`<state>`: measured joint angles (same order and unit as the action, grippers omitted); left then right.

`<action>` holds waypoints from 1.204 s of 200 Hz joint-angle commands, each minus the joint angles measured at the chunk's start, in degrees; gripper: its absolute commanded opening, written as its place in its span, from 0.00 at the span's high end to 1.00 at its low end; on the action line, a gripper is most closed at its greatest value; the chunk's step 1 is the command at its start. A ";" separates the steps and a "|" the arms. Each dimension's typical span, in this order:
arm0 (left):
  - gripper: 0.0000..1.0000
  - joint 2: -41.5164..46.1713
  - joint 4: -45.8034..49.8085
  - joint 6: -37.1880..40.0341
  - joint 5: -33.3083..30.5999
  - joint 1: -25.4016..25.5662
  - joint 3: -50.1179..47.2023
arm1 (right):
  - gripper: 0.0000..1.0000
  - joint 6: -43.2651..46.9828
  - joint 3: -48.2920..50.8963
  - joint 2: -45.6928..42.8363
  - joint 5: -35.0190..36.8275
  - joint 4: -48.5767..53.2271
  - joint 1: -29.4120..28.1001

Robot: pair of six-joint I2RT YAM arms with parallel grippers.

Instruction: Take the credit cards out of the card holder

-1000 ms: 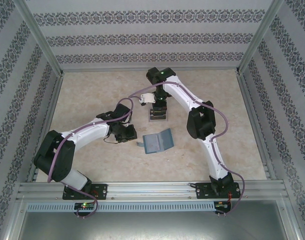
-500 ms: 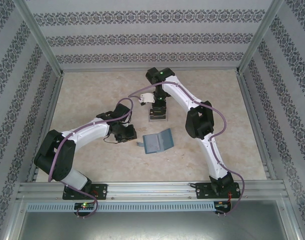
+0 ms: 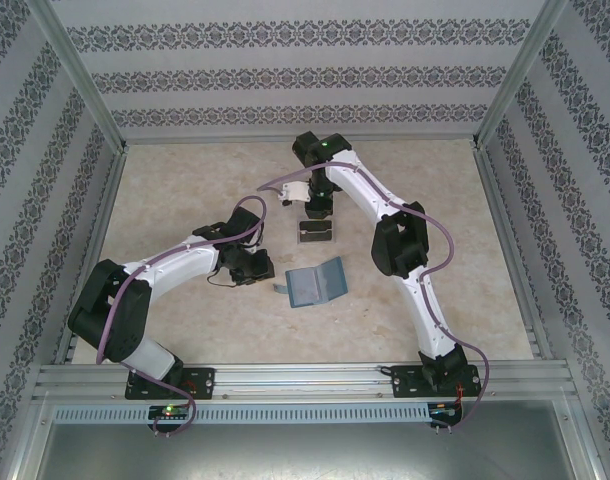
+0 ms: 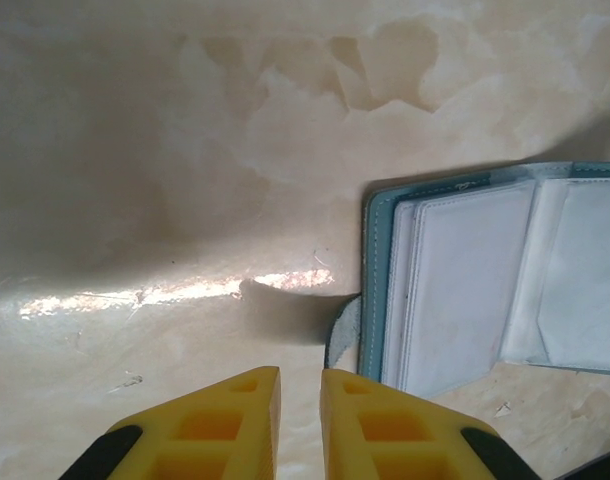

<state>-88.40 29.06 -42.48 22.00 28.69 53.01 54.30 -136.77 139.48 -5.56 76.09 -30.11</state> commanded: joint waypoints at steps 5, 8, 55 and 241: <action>0.82 -0.61 -0.85 0.44 1.07 -0.87 2.60 | 0.86 -8.56 3.59 -5.40 -3.09 -4.64 0.40; 0.82 -0.63 -0.85 0.45 1.12 -0.91 2.75 | 0.86 -9.61 4.23 -5.81 -3.40 -5.36 0.40; 0.82 -2.21 -0.59 0.94 2.71 -0.27 4.86 | 0.86 -29.39 17.68 -14.58 -5.44 -18.01 0.31; 0.82 -9.07 -0.21 1.77 1.55 5.37 4.24 | 0.90 -84.63 61.62 -39.65 -17.59 -39.71 -3.64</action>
<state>-97.14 29.04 -42.26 25.21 33.39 58.50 -25.87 -77.69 101.78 -22.41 36.95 -31.77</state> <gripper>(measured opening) 0.183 0.100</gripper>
